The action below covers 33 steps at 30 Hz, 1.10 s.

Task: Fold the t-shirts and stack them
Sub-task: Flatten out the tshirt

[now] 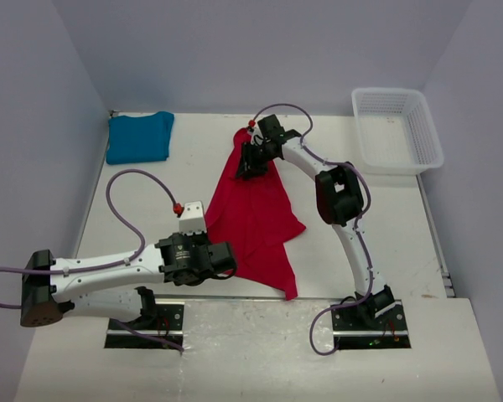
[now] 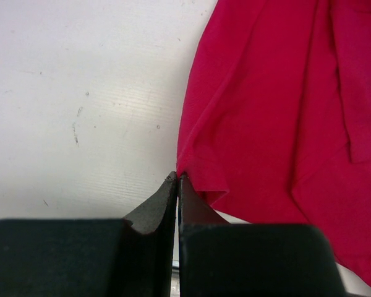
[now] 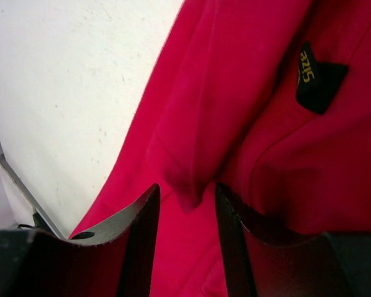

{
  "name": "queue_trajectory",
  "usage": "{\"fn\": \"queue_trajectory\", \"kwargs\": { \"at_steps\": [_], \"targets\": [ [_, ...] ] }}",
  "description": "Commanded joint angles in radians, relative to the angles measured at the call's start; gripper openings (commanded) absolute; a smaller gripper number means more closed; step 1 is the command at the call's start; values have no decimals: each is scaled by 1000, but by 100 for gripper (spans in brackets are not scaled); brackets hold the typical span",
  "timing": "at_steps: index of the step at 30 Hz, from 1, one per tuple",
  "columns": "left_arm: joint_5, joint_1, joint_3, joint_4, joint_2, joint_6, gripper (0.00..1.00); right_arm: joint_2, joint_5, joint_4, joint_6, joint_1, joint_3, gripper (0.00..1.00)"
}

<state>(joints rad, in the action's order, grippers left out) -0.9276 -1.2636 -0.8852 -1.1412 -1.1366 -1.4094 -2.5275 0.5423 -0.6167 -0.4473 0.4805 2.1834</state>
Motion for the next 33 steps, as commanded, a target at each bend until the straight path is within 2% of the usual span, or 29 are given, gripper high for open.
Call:
{"fn": "queue_trajectory", "kwargs": {
  "at_steps": [1, 7, 11, 14, 18, 22, 26, 29, 33],
  "targets": [
    [-28, -2, 9, 5, 29, -2, 0, 32, 22, 5, -8, 3, -7, 42],
    [-31, -2, 9, -6, 46, -3, 0, 27, 16, -3, -11, 1, 6, 40],
    [-33, -2, 22, 0, 64, -2, 0, -4, 18, -37, -8, 3, 70, 22],
    [-31, -2, 19, -2, 58, 0, 0, -17, 24, -51, -10, 3, 93, 16],
    [-34, -2, 14, 4, 52, 10, 0, -27, 22, -63, -5, 3, 116, 0],
    [-33, -2, 14, 41, 29, 39, 0, -8, 4, -81, 27, 1, 138, 0],
    [-50, -2, 9, 81, 2, 84, 0, 128, -93, -122, 81, -5, 125, 0],
    [-71, -2, -15, 63, -2, 89, 0, 246, -108, -170, 116, -22, 164, 0],
    [-103, -2, -110, 34, 8, 139, 0, 422, -146, -241, 168, -45, 170, 0]
  ]
}}
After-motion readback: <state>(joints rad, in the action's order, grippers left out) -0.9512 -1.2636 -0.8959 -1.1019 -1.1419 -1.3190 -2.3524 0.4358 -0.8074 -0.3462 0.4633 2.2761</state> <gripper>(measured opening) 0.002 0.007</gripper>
